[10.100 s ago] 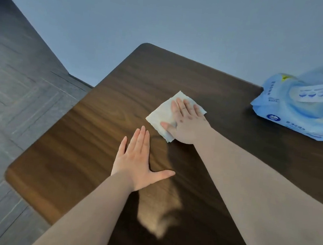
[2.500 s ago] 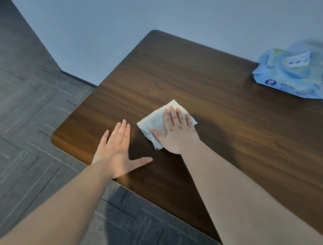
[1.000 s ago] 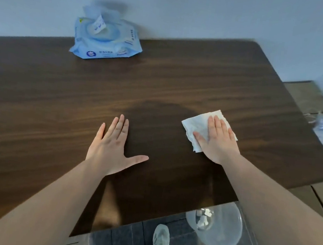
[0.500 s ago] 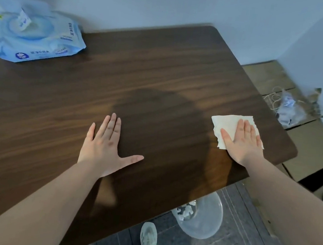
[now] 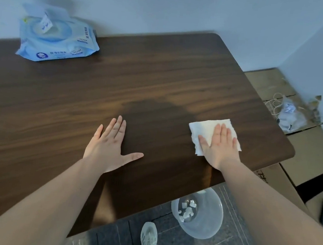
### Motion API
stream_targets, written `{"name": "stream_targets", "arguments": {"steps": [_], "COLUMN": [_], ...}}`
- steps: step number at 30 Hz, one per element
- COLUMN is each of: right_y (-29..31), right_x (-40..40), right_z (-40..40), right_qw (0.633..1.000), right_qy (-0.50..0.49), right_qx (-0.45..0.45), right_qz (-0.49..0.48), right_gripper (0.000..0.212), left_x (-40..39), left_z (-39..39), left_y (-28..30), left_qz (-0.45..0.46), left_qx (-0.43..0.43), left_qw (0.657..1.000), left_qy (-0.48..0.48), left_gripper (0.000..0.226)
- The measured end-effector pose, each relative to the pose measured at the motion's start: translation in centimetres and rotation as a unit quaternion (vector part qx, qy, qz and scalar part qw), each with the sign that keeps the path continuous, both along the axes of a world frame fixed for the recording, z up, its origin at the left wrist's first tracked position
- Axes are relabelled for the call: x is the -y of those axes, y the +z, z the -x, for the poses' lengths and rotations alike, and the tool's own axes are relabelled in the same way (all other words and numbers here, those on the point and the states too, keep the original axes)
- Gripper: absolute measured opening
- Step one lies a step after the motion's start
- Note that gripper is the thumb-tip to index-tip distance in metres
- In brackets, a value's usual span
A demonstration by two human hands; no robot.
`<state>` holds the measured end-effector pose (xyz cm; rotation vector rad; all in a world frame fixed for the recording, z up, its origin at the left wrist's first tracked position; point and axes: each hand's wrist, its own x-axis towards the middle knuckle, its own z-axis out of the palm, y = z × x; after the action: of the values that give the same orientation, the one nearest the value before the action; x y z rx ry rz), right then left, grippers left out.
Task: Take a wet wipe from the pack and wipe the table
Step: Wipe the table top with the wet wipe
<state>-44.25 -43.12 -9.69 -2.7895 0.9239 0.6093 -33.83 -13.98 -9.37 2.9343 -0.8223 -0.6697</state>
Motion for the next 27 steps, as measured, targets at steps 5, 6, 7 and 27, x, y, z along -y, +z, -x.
{"name": "stream_targets", "arguments": {"steps": [5, 6, 7, 27], "right_y": [0.2, 0.2, 0.2, -0.9], "right_x": [-8.7, -10.5, -12.4, -48.3], "right_z": [-1.8, -2.2, -2.6, -9.2], "right_qw": [0.994, 0.991, 0.987, 0.878], "right_qy": [0.113, 0.136, 0.157, 0.476], "right_qx": [0.002, 0.005, 0.011, 0.017], "right_qz": [-0.002, -0.006, -0.012, -0.059], "right_gripper": [0.079, 0.078, 0.078, 0.080], "left_x": [-7.0, -9.0, -11.1, -43.2], "left_z": [1.9, 2.2, 2.6, 10.5], "left_y": [0.3, 0.5, 0.6, -0.7], "left_qz": [0.008, 0.011, 0.011, -0.046], "left_qx": [0.009, 0.008, 0.011, 0.016], "left_qw": [0.999, 0.998, 0.996, 0.923], "left_qy": [0.046, 0.067, 0.085, 0.382], "left_gripper": [0.112, 0.112, 0.113, 0.123]}}
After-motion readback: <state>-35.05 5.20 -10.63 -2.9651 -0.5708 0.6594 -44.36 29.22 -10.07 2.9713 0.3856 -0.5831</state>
